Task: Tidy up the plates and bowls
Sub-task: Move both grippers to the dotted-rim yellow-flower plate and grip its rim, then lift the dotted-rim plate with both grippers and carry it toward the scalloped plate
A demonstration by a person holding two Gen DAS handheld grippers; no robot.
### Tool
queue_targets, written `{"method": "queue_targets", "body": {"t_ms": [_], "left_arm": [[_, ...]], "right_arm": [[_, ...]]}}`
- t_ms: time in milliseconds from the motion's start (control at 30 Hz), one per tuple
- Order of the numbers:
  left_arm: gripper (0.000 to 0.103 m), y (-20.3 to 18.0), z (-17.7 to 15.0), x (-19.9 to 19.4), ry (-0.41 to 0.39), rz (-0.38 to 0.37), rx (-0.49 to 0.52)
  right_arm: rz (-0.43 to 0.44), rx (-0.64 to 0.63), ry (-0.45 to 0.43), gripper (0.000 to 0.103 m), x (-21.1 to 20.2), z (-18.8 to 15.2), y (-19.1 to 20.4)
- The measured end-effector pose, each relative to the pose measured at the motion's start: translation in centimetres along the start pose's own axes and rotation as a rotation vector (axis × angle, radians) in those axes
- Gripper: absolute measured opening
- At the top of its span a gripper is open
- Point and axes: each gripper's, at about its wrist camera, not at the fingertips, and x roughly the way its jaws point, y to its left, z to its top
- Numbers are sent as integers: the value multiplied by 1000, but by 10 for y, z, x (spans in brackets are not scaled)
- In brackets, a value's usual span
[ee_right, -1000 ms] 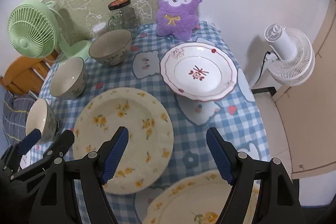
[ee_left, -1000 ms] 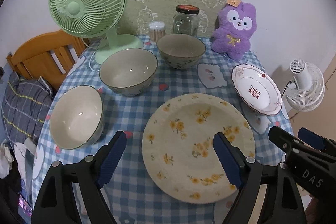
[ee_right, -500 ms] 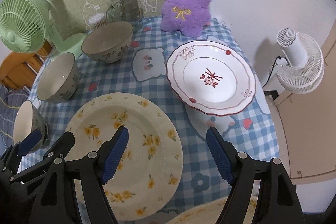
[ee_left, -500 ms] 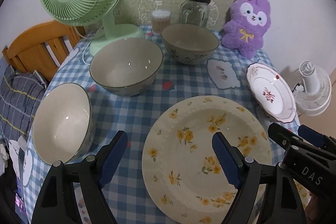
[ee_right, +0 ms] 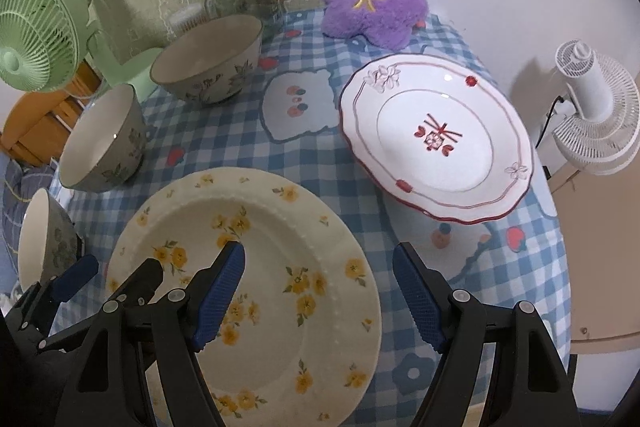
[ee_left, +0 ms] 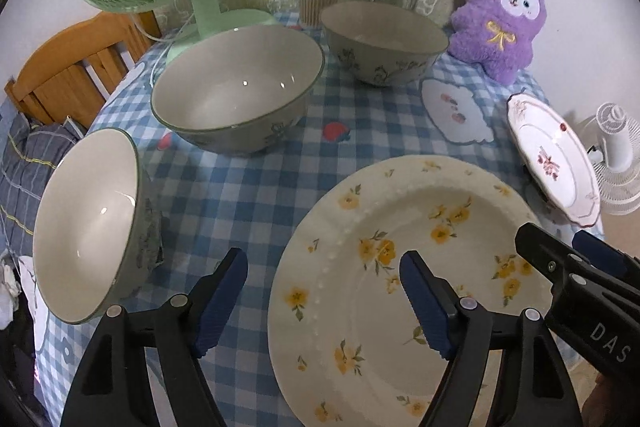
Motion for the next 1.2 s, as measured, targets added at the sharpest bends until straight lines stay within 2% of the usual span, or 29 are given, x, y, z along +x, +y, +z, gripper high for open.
{"method": "queue_targets", "body": {"t_ms": [367,767,1200], "left_arm": [[74,-4,-6,21,75,0,4],[74,-12,-10,19,58,6,50],[73,-12,-11,19,68,7,61]], "right_arm": [[-15,-13,53,74,22,-7,3],[-22,13,118,71,35,-10,-2],[-47,55,127,71,32,-14,1]]}}
